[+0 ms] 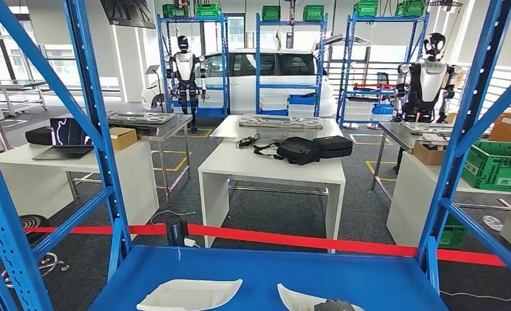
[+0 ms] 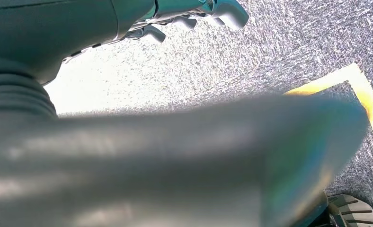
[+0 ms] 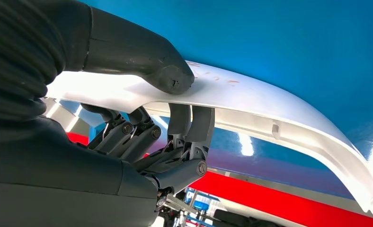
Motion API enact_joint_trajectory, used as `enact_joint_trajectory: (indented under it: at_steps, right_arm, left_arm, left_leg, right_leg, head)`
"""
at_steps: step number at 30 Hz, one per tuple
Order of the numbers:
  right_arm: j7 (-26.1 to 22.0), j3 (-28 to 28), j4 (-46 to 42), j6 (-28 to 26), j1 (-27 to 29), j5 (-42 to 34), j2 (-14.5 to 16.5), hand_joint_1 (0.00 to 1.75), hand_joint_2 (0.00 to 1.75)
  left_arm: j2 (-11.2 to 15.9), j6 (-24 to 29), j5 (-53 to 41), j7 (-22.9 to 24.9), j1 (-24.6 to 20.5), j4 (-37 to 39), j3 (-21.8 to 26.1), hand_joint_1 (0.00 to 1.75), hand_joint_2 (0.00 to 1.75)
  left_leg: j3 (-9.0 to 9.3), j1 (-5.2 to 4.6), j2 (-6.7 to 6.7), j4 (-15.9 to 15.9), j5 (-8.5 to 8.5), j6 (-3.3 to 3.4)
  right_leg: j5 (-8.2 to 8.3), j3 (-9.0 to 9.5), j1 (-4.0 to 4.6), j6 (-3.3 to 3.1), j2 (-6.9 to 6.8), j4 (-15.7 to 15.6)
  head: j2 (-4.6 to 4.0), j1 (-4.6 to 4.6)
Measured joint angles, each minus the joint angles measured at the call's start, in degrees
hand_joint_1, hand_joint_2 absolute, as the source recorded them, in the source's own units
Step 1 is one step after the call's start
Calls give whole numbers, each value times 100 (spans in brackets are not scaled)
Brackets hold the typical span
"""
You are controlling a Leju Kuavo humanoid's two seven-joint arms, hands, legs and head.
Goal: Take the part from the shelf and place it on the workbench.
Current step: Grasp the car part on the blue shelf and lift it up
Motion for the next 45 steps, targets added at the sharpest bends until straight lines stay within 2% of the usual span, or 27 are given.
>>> enact_joint_trajectory:
  at_steps: [5,9,11,14,16,17,21,24,32,36,37,38,39,41,42,43,44,45]
  right_arm:
    - [32,19,0,-116,-15,-24,0,175,175]
    - [33,18,-17,-450,-79,-219,6,175,175]
    - [40,-10,-74,-819,-120,-341,14,175,175]
    - [-25,-157,-461,-1876,-133,-465,45,175,175]
    - [-82,-313,-1160,-2457,-86,-428,39,175,175]
    - [-92,-389,-1632,-2575,-31,-361,21,175,175]
    - [-99,-512,-3553,-2332,345,11,-50,175,175]
    - [-88,-514,-4388,-2222,503,95,-56,175,175]
    - [-331,-396,-5313,-2146,580,250,-72,175,175]
    - [-351,-211,-5577,-2110,605,254,-103,175,175]
    - [-369,-170,-5623,-2111,612,232,-131,175,175]
    - [-389,-133,-5662,-2111,622,209,-165,175,175]
    - [-402,-93,-5694,-2112,641,188,-202,175,175]
    - [-407,-14,-5733,-2111,706,173,-266,175,175]
    - [-399,27,-5751,-2105,749,169,-293,175,175]
    - [-380,73,-5776,-2084,786,164,-313,175,175]
    - [-352,117,-5806,-2051,809,160,-325,175,175]
    - [-315,161,-5842,-2011,819,158,-330,175,175]
  left_arm:
    - [-2,59,7,-2,3,0,9,0,175]
    - [-5,107,37,-103,19,0,58,0,175]
    - [-7,108,51,-130,37,0,101,0,175]
    - [-7,108,81,-142,75,0,147,0,175]
    - [-7,108,83,-154,88,0,168,0,175]
    - [-7,105,68,-149,90,0,174,0,175]
    - [-7,83,-3,-83,91,1,189,0,175]
    - [-7,77,-12,-62,85,0,190,0,175]
    - [-6,72,-116,26,52,0,192,0,175]
    - [-14,36,-216,93,35,0,191,0,175]
    - [-19,31,-240,108,29,0,190,0,175]
    - [-25,22,-261,119,22,0,190,0,175]
    - [-29,12,-284,128,15,1,190,0,175]
    - [-29,-5,-321,158,3,2,190,0,175]
    - [-28,-12,-341,181,-2,3,190,0,175]
    - [-26,-15,-362,206,-9,3,190,0,175]
    - [-23,-21,-381,225,-18,3,190,0,175]
    - [-20,-32,-395,234,-32,3,190,0,175]
  left_leg:
    - [-1,0,0,0,0,0]
    - [-2,0,0,0,0,0]
    - [-3,0,0,0,0,0]
    - [-9,-1,3,1,1,-1]
    - [-11,-1,6,1,2,-3]
    - [-11,0,5,0,1,-4]
    - [-10,2,4,-6,-7,-15]
    - [-8,3,9,-8,-12,-20]
    - [-11,-31,8,13,-28,7]
    - [1,-29,18,-2,20,66]
    - [7,-13,27,-29,53,92]
    - [8,6,38,-58,80,117]
    - [3,20,49,-77,104,137]
    - [-32,22,59,-75,126,147]
    - [-56,25,63,-66,136,138]
    - [-84,30,67,-51,148,125]
    - [-115,39,70,-31,159,107]
    - [-148,50,72,-4,169,85]
  right_leg:
    - [0,1,0,0,0,0]
    - [1,1,-1,1,0,1]
    - [2,0,-1,1,-1,2]
    - [2,-11,-2,1,1,7]
    - [1,-20,-2,-1,6,9]
    - [-1,-21,-2,-3,6,9]
    - [-11,-22,0,-15,5,10]
    - [-17,-24,0,-18,7,10]
    - [-8,-17,-37,20,5,6]
    - [3,-8,-53,77,8,16]
    - [-58,-26,-52,95,6,74]
    - [-196,-82,-53,111,3,230]
    - [-395,-179,-58,130,0,495]
    - [-811,-442,-78,167,-4,1214]
    - [-915,-523,-92,182,-6,1480]
    - [-916,-516,-108,194,-9,1562]
    - [-825,-401,-124,206,-15,1429]
    - [-679,-177,-144,219,-23,1094]
  head:
    - [0,0]
    - [0,0]
    - [0,1]
    - [0,2]
    - [0,1]
    - [0,1]
    - [0,2]
    - [0,1]
    - [0,2]
    - [0,1]
    - [0,5]
    - [0,9]
    - [0,13]
    - [0,20]
    - [0,22]
    - [0,23]
    - [0,24]
    - [0,24]
